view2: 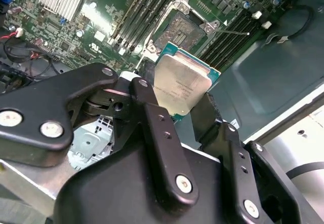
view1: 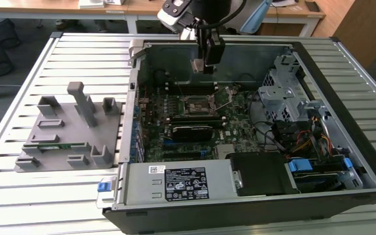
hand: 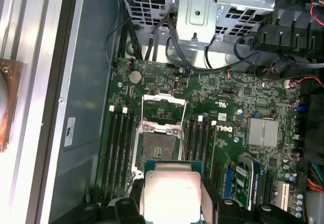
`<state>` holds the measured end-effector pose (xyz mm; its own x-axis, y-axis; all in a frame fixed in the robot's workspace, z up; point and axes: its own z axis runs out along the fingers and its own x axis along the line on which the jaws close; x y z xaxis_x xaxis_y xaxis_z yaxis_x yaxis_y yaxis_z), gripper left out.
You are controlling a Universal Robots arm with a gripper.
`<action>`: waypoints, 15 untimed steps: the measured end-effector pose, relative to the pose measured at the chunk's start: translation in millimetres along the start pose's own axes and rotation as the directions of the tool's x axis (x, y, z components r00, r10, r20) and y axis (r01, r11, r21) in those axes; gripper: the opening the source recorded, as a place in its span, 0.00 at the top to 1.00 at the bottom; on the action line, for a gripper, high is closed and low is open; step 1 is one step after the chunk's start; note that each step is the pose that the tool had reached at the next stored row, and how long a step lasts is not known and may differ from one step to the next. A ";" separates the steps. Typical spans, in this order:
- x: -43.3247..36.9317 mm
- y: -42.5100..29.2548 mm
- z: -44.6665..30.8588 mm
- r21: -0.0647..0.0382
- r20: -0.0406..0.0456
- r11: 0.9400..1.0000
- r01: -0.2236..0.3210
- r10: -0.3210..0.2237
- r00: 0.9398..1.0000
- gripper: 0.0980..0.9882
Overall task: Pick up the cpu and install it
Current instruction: 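Place the cpu into insertion slot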
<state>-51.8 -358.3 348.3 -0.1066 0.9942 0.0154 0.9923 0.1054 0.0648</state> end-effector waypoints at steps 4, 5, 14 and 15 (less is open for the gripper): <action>3.2 0.4 5.3 0.000 0.001 1.000 -0.018 0.018 1.000 0.51; 4.1 0.5 7.0 0.001 0.001 1.000 -0.018 0.018 1.000 0.51; 7.4 0.6 23.1 0.007 0.000 1.000 -0.018 0.018 1.000 0.51; 7.4 0.5 25.0 0.008 0.000 1.000 -0.018 0.018 1.000 0.51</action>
<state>-50.5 -350.3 323.6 -0.0884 0.9959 0.0162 0.9946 0.0874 0.0566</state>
